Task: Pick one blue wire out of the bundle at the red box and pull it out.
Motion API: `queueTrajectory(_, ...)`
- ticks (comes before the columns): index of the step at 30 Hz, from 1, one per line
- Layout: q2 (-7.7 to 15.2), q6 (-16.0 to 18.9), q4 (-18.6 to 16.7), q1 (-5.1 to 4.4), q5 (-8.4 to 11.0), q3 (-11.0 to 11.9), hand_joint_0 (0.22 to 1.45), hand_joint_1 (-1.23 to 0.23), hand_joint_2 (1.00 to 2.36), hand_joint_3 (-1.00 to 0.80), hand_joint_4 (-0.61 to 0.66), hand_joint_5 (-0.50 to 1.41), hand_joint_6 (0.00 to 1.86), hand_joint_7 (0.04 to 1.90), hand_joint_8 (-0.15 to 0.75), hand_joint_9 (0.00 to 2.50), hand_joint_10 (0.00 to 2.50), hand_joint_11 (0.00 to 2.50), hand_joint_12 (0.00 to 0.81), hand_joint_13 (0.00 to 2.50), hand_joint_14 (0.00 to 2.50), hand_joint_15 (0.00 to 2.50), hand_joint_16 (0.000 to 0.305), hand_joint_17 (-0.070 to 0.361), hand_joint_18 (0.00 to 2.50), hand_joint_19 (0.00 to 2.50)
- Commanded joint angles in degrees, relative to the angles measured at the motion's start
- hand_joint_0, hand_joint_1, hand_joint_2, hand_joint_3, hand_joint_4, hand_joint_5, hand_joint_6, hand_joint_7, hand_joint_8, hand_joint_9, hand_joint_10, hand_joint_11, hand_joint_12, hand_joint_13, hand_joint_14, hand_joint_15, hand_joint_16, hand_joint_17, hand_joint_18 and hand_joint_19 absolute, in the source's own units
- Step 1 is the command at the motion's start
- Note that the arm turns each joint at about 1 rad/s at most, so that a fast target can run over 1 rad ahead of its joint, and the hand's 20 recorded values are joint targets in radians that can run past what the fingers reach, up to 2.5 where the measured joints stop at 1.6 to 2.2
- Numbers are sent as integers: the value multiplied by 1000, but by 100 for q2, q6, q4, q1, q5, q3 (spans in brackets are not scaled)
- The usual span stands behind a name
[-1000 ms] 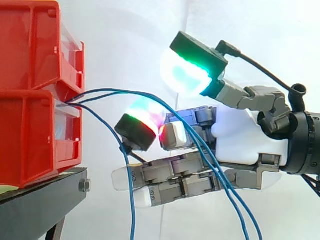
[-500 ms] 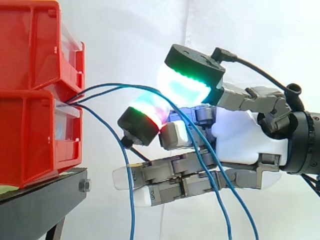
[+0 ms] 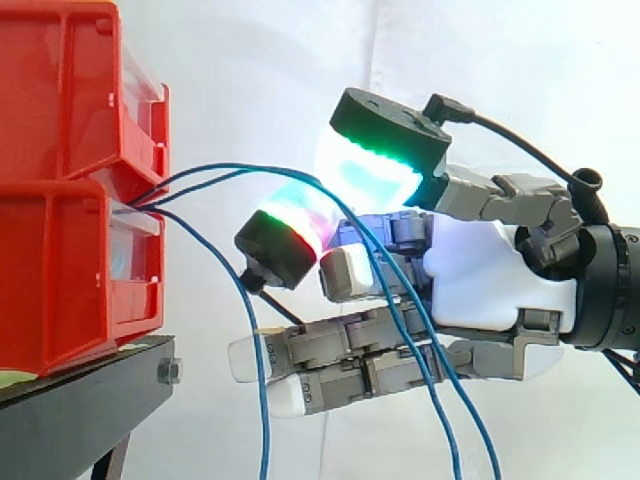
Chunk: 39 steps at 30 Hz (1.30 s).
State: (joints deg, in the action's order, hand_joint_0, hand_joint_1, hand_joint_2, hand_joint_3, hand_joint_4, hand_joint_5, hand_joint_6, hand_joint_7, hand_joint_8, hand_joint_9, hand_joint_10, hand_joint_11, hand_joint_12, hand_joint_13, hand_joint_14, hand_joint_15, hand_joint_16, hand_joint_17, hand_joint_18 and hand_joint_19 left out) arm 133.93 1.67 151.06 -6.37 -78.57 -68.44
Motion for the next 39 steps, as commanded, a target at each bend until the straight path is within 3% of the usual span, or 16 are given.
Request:
queueTrajectory(1,1,0,3,-4,0,6,588,-861,1005,-177,-2,-90,856,1075,250,1176,19,588,414,625,12,338,66,149,447,332)
queueTrajectory(10,1,-17,20,4,9,6,585,-873,1000,-159,0,-81,838,1100,258,1018,12,311,409,532,8,223,68,152,390,242)
queueTrajectory(24,1,9,55,4,9,-2,588,-834,1008,-240,120,-93,844,1125,246,962,13,383,395,483,9,258,62,140,286,237)
queueTrajectory(39,1,9,55,-4,26,6,535,-703,1007,-382,85,-87,785,1131,232,993,16,453,368,465,11,283,56,126,222,285)
